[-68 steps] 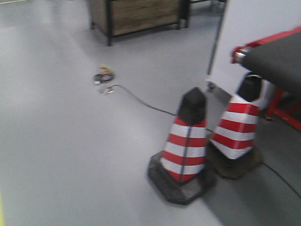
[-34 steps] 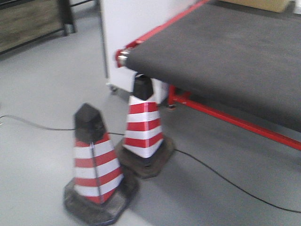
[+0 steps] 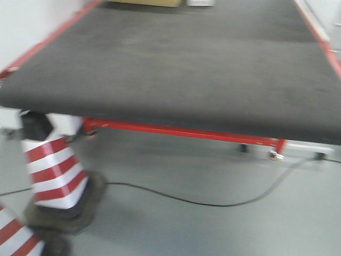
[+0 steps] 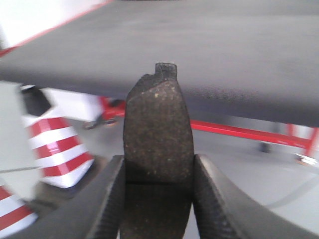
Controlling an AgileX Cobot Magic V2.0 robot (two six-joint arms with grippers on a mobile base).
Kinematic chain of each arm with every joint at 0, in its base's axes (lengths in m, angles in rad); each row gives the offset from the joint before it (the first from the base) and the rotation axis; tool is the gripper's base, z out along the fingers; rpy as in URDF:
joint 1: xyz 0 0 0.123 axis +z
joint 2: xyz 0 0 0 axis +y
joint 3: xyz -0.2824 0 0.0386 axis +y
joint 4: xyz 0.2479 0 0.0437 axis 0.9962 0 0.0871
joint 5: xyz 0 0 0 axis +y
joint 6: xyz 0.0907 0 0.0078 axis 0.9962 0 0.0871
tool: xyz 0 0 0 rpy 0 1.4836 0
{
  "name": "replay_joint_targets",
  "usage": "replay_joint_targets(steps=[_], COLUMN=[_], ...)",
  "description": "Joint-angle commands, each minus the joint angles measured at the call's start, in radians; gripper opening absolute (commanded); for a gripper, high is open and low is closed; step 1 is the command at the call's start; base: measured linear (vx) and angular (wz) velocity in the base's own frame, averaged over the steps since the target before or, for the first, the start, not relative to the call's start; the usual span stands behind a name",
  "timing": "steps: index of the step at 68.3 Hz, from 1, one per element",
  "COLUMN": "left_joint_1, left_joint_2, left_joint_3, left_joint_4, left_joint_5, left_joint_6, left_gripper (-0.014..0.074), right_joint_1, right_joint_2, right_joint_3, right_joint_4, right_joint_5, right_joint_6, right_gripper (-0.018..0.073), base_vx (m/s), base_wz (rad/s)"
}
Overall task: Move and align brake pads A on conveyor
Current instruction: 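Turn the base past the cones to face the black conveyor belt, then lower both held brake pads toward the black conveyor belt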
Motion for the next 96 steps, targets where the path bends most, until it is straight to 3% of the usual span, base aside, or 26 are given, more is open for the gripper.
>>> replay_joint_targets(steps=[1,25,96], left_joint_1=[-0.004,-0.004,-0.004], left_joint_2=[0.012,0.012,0.012], left_joint_3=[-0.027,-0.027,-0.027], left_joint_4=[-0.01,-0.01,-0.01], left_joint_5=[-0.092,-0.092,-0.092], left_joint_6=[-0.004,-0.004,-0.004], left_gripper=[-0.0006,-0.0006,-0.0006], right_joint_1=[-0.001,-0.001,-0.001], right_joint_2=[0.011,0.011,0.011], right_joint_3=[-0.029,-0.029,-0.029], right_joint_4=[-0.005,-0.005,-0.005], right_joint_5=[-0.103,-0.103,-0.103], right_joint_6=[-0.004,-0.004,-0.004], right_gripper=[-0.0007,-0.0007,-0.0007], base_vx=[0.08,0.06,0.26], base_wz=[-0.79,-0.46,0.06])
